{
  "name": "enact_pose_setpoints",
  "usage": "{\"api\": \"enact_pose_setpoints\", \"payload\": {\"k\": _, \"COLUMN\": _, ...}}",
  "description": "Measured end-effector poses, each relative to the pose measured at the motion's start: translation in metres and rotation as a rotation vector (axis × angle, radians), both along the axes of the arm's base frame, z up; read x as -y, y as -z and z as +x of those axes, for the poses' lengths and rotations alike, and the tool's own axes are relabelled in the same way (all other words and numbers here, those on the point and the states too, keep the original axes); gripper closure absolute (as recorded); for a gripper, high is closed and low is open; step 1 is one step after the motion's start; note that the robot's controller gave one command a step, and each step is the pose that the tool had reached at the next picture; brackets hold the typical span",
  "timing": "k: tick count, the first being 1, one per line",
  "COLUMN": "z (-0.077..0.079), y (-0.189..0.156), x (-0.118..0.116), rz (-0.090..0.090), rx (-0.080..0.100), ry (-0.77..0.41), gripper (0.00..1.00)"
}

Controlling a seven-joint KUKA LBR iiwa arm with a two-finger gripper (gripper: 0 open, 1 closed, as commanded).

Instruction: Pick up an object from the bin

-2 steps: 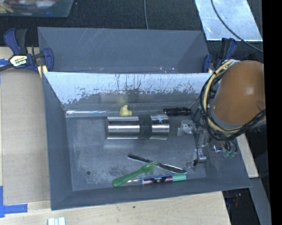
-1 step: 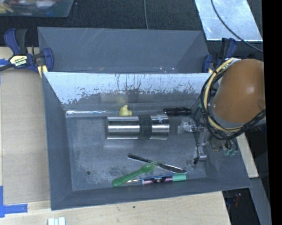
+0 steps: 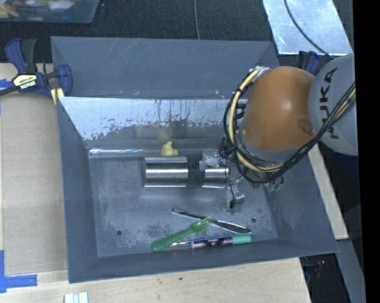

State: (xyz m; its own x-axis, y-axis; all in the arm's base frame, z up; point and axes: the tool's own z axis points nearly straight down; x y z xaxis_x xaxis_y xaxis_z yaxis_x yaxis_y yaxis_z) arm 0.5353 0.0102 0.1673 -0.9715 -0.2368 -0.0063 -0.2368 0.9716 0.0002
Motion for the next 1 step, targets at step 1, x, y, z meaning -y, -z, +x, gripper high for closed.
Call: {"api": "enact_pose_setpoints", "payload": {"k": 1, "z": -0.0182, "y": -0.0586, "x": 0.1036, "rz": -0.003, "rx": 0.001, "ry": 0.004, "gripper": 0.0}}
